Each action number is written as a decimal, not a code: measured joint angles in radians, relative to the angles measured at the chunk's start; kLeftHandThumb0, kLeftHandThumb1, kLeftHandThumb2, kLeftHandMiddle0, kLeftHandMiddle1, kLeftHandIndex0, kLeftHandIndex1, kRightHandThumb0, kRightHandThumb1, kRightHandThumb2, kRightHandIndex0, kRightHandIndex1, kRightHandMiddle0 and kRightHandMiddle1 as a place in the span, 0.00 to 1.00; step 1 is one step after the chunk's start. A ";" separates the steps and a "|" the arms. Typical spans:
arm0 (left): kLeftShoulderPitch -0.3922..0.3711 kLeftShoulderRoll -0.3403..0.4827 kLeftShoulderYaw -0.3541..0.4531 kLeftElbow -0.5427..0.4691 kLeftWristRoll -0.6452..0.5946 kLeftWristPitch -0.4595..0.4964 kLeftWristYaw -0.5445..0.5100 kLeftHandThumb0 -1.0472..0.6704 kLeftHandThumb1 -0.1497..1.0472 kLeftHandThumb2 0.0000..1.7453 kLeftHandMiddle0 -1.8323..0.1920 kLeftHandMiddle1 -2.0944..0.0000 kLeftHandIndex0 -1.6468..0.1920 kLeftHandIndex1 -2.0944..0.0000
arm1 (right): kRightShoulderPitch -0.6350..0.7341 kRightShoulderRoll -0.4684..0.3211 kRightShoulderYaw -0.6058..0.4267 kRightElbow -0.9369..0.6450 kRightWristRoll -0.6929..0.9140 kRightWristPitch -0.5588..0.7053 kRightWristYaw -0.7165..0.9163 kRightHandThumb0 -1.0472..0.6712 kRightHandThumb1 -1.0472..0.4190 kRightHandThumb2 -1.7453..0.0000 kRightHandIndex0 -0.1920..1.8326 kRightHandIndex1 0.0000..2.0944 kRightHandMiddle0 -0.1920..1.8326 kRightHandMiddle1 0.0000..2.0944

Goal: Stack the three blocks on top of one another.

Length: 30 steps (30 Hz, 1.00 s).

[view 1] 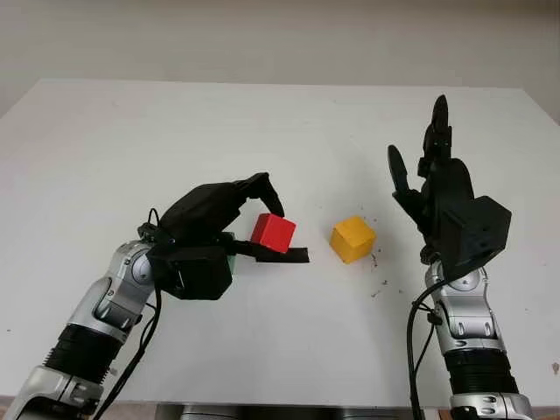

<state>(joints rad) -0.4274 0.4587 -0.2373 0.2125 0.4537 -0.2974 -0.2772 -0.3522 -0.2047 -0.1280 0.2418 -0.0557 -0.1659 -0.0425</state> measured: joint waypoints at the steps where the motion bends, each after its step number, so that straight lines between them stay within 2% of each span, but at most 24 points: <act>1: 0.000 -0.003 -0.001 -0.001 -0.003 0.000 -0.004 0.42 0.96 0.03 0.82 0.97 0.73 0.20 | 0.000 0.000 0.000 -0.002 0.000 0.000 0.000 0.27 0.00 0.76 0.01 0.03 0.02 0.03; 8: 0.004 -0.018 -0.005 0.002 -0.011 -0.003 -0.014 0.41 0.95 0.03 0.82 0.97 0.72 0.21 | 0.002 0.000 0.000 -0.017 0.000 0.014 -0.003 0.26 0.00 0.77 0.01 0.03 0.02 0.02; 17: 0.001 -0.028 -0.023 0.003 0.048 0.006 0.019 0.41 0.93 0.03 0.82 0.97 0.72 0.19 | 0.010 0.005 0.001 -0.020 0.010 0.019 -0.009 0.26 0.00 0.77 0.01 0.03 0.02 0.03; 21: 0.001 -0.031 -0.036 0.004 0.085 0.024 0.036 0.40 0.92 0.03 0.82 0.97 0.67 0.23 | 0.014 0.005 0.001 -0.020 0.010 0.019 -0.009 0.27 0.00 0.76 0.00 0.02 0.01 0.02; 25: 0.002 -0.031 -0.042 0.007 0.098 0.042 0.041 0.33 0.91 0.03 0.85 0.98 0.72 0.40 | 0.016 0.005 0.001 -0.020 0.008 0.019 -0.009 0.26 0.00 0.76 0.01 0.02 0.01 0.03; 28: 0.002 -0.031 -0.047 0.005 0.116 0.064 0.041 0.29 0.92 0.03 0.89 0.98 0.74 0.58 | 0.019 0.005 0.002 -0.020 0.005 0.019 -0.010 0.26 0.00 0.76 0.01 0.03 0.02 0.03; 30: 0.002 -0.030 -0.052 0.002 0.125 0.077 0.036 0.28 0.93 0.03 0.90 0.98 0.75 0.62 | 0.020 0.005 0.002 -0.020 0.005 0.019 -0.010 0.26 0.00 0.76 0.01 0.03 0.02 0.03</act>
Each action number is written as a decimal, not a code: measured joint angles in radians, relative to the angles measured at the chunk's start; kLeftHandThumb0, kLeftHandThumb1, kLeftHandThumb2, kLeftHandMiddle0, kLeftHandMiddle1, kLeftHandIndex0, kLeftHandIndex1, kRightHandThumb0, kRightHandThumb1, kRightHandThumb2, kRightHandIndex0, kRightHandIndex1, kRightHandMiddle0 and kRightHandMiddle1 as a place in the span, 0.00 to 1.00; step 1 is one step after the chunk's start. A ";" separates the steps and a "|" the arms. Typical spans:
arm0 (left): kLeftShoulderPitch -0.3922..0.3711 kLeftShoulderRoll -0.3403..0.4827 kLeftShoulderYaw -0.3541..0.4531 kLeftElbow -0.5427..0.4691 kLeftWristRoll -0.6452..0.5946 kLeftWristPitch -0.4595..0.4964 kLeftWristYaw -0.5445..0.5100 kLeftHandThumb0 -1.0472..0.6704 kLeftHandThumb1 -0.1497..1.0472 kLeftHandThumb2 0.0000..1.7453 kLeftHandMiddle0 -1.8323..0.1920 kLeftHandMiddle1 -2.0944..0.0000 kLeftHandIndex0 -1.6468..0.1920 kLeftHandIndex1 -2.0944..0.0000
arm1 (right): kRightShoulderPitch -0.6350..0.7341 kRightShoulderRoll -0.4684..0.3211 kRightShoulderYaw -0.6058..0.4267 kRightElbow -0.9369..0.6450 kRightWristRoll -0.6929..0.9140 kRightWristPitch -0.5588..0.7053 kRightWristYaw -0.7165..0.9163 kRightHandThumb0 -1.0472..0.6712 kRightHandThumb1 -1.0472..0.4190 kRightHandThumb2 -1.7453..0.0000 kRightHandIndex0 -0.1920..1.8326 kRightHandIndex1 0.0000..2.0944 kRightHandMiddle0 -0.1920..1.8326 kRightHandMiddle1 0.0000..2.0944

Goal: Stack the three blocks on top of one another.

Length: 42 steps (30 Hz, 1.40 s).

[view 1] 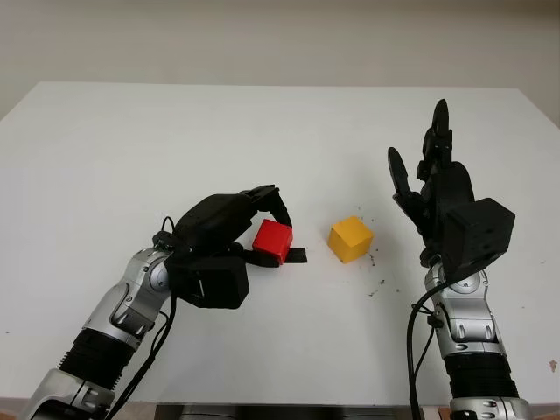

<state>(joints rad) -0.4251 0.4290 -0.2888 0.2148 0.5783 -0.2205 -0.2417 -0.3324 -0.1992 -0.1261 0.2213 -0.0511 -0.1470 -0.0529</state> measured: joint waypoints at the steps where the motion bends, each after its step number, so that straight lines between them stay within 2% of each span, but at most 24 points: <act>1: 0.000 0.001 -0.003 -0.002 0.001 0.006 -0.006 0.27 0.93 0.03 0.90 0.98 0.75 0.63 | 0.000 0.000 0.000 0.000 0.000 0.000 -0.001 0.26 0.00 0.77 0.01 0.03 0.02 0.03; 10: 0.000 0.002 -0.007 -0.012 -0.013 0.015 -0.041 0.25 0.96 0.03 0.92 0.98 0.82 0.68 | 0.000 0.000 0.000 0.000 0.000 0.000 -0.001 0.26 0.00 0.77 0.01 0.03 0.02 0.03; 17: 0.000 0.002 -0.007 -0.034 -0.046 0.022 -0.076 0.24 0.97 0.03 0.95 0.98 0.81 0.88 | 0.000 0.000 0.000 0.000 0.003 0.000 0.001 0.27 0.00 0.76 0.01 0.02 0.02 0.03; 20: 0.000 0.001 -0.002 -0.039 -0.082 0.026 -0.084 0.23 0.97 0.03 0.99 0.99 0.90 0.94 | 0.000 0.000 0.000 0.000 0.001 -0.003 0.001 0.28 0.00 0.77 0.01 0.02 0.02 0.03; 24: 0.000 -0.001 0.046 -0.073 -0.175 0.054 -0.105 0.19 0.98 0.03 1.00 1.00 0.99 0.99 | -0.004 -0.004 -0.001 0.007 0.001 -0.044 0.008 0.26 0.00 0.80 0.01 0.03 0.02 0.03; 29: -0.001 -0.017 0.148 -0.086 -0.346 0.014 -0.102 0.14 0.99 0.03 1.00 1.00 1.00 1.00 | -0.032 -0.027 -0.003 0.031 -0.004 -0.080 0.018 0.25 0.00 0.82 0.01 0.02 0.01 0.02; 30: -0.002 -0.025 0.169 -0.086 -0.380 0.007 -0.096 0.13 0.99 0.05 1.00 1.00 1.00 1.00 | -0.037 -0.029 -0.003 0.035 0.001 -0.081 0.024 0.25 0.00 0.84 0.00 0.02 0.01 0.02; 34: -0.003 -0.063 0.251 -0.086 -0.481 0.020 -0.054 0.11 1.00 0.29 1.00 1.00 1.00 1.00 | -0.053 -0.037 -0.009 0.043 0.046 -0.081 0.082 0.26 0.00 0.88 0.00 0.00 0.00 0.00; 35: -0.003 -0.064 0.268 -0.087 -0.493 0.025 -0.046 0.11 1.00 0.32 1.00 1.00 1.00 1.00 | -0.060 -0.046 -0.010 0.050 0.047 -0.087 0.098 0.26 0.00 0.89 0.00 0.00 0.00 0.01; 42: 0.003 -0.060 0.366 -0.086 -0.518 0.008 0.033 0.15 1.00 0.35 1.00 1.00 1.00 1.00 | -0.132 -0.162 -0.017 0.090 0.037 -0.089 0.207 0.25 0.04 0.97 0.02 0.02 0.11 0.05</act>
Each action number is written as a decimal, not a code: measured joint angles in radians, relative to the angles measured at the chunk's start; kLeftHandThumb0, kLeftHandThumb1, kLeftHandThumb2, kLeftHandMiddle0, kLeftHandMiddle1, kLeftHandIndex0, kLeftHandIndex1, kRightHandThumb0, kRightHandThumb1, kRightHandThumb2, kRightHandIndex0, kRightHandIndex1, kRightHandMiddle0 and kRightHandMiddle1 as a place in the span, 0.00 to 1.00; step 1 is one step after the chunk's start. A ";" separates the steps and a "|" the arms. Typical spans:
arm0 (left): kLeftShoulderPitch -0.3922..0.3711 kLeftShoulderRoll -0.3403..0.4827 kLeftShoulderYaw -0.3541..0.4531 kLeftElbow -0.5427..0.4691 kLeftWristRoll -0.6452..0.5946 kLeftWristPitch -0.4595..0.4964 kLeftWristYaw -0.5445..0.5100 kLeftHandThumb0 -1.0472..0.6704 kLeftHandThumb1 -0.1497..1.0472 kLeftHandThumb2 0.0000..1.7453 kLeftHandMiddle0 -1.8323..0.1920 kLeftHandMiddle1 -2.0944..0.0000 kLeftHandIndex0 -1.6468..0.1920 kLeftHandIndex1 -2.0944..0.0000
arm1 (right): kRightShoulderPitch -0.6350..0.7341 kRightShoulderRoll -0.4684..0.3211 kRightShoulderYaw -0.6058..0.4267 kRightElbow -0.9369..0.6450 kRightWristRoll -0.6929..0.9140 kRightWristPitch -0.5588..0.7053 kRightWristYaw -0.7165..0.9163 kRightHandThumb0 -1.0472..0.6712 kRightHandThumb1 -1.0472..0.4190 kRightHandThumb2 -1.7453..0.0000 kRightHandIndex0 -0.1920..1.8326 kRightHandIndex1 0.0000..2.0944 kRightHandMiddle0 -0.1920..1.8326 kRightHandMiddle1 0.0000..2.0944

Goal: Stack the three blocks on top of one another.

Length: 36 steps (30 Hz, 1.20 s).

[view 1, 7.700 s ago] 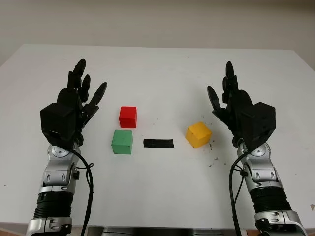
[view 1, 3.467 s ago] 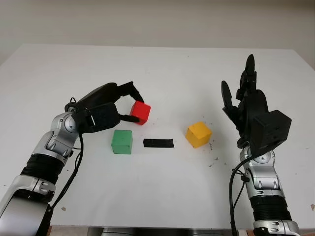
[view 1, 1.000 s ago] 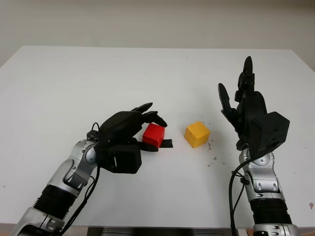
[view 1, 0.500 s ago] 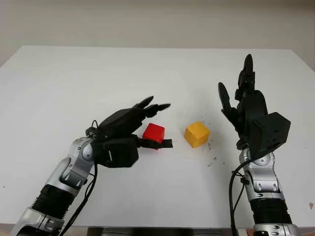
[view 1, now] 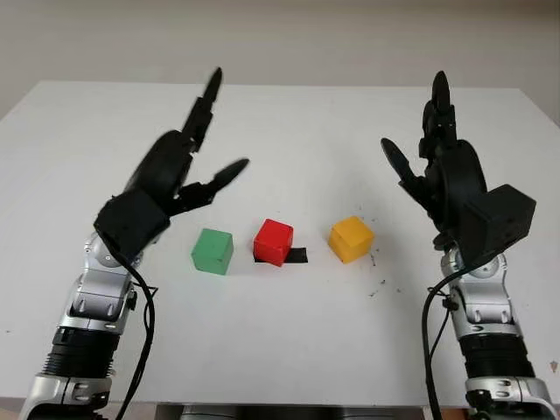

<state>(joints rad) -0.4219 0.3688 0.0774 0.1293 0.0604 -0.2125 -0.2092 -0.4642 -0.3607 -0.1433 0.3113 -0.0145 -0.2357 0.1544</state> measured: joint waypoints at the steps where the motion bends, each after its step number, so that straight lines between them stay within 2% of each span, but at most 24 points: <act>1: 0.003 0.000 0.008 0.006 -0.006 -0.004 0.004 0.15 1.00 0.35 1.00 0.99 1.00 1.00 | -0.010 -0.032 0.008 0.001 -0.028 0.005 0.017 0.25 0.05 0.97 0.02 0.02 0.13 0.06; 6: 0.043 -0.002 0.029 0.073 -0.010 -0.010 0.032 0.15 1.00 0.35 1.00 0.99 1.00 0.99 | -0.043 -0.189 0.049 -0.008 -0.152 0.023 0.105 0.22 0.11 0.98 0.08 0.04 0.22 0.06; 9: 0.074 -0.021 0.039 0.086 -0.014 -0.002 0.072 0.12 1.00 0.34 1.00 0.98 1.00 0.98 | -0.046 -0.253 0.071 -0.045 -0.206 0.025 0.151 0.25 0.15 0.98 0.09 0.04 0.26 0.06; 13: 0.087 -0.054 0.058 0.086 -0.042 -0.003 0.104 0.12 1.00 0.33 1.00 0.98 1.00 0.98 | -0.053 -0.313 0.105 -0.064 -0.251 -0.007 0.205 0.25 0.16 0.98 0.10 0.04 0.28 0.05; 15: 0.092 -0.056 0.059 0.086 -0.043 -0.004 0.111 0.12 1.00 0.34 1.00 0.98 1.00 0.98 | -0.054 -0.334 0.122 -0.074 -0.281 -0.025 0.217 0.23 0.17 0.97 0.11 0.04 0.29 0.05; 22: 0.121 -0.063 0.066 0.085 -0.036 -0.004 0.156 0.12 1.00 0.35 0.98 0.97 0.99 0.98 | -0.052 -0.396 0.164 -0.145 -0.381 -0.030 0.253 0.29 0.19 0.97 0.10 0.03 0.31 0.04; 31: 0.127 -0.063 0.066 0.053 -0.028 0.002 0.170 0.12 1.00 0.36 0.99 0.97 1.00 0.98 | -0.045 -0.415 0.246 -0.186 -0.506 -0.045 0.282 0.26 0.14 0.96 0.08 0.02 0.29 0.02; 36: 0.127 -0.063 0.065 0.052 -0.010 0.007 0.177 0.12 1.00 0.35 0.99 0.97 0.99 0.97 | -0.047 -0.415 0.279 -0.181 -0.541 -0.066 0.281 0.26 0.17 0.97 0.08 0.02 0.30 0.03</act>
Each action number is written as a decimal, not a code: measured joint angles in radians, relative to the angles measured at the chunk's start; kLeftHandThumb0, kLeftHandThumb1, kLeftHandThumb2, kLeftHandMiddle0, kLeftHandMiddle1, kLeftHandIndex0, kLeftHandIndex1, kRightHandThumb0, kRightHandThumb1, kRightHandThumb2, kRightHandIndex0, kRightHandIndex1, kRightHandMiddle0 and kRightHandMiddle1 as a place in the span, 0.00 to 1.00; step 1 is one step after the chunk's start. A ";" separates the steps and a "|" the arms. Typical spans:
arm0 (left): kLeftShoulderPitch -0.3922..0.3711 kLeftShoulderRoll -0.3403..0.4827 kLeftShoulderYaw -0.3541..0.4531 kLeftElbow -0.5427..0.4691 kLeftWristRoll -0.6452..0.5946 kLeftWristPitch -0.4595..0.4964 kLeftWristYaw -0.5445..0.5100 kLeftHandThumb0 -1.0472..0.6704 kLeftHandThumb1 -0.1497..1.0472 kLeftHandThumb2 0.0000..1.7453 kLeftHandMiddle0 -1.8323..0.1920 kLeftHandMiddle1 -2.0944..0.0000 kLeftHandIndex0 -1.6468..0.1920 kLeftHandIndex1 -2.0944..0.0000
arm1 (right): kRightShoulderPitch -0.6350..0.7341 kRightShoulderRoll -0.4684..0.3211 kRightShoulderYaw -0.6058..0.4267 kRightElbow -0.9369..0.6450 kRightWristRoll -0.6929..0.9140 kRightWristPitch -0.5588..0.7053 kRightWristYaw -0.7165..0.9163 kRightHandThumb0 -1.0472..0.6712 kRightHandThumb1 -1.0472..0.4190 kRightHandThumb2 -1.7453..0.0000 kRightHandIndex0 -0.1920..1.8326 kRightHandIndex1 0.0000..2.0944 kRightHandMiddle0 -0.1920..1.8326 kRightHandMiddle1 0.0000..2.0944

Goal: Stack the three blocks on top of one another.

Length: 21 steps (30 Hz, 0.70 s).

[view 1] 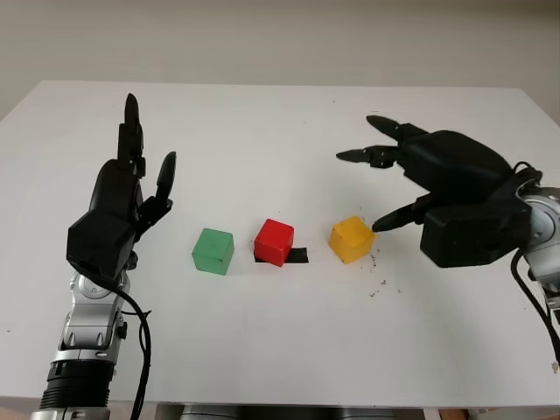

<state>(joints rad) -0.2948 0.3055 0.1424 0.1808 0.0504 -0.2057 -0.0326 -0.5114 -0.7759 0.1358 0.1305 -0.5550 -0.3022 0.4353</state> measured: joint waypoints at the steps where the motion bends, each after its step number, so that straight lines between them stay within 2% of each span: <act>1: 0.000 0.000 0.000 0.000 -0.001 -0.001 0.000 0.12 1.00 0.35 0.99 0.97 0.99 0.97 | 0.000 0.000 0.004 0.000 0.000 -0.001 0.000 0.26 0.17 0.97 0.08 0.02 0.30 0.03; 21: 0.000 -0.006 -0.001 0.000 -0.002 -0.001 -0.012 0.12 1.00 0.34 0.99 0.97 0.99 0.97 | 0.002 0.005 0.068 0.089 -0.009 -0.083 -0.026 0.25 0.17 0.97 0.07 0.02 0.30 0.03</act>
<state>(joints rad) -0.2947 0.2993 0.1417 0.1809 0.0482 -0.2070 -0.0449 -0.5092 -0.7707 0.2038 0.2195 -0.5637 -0.3849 0.4092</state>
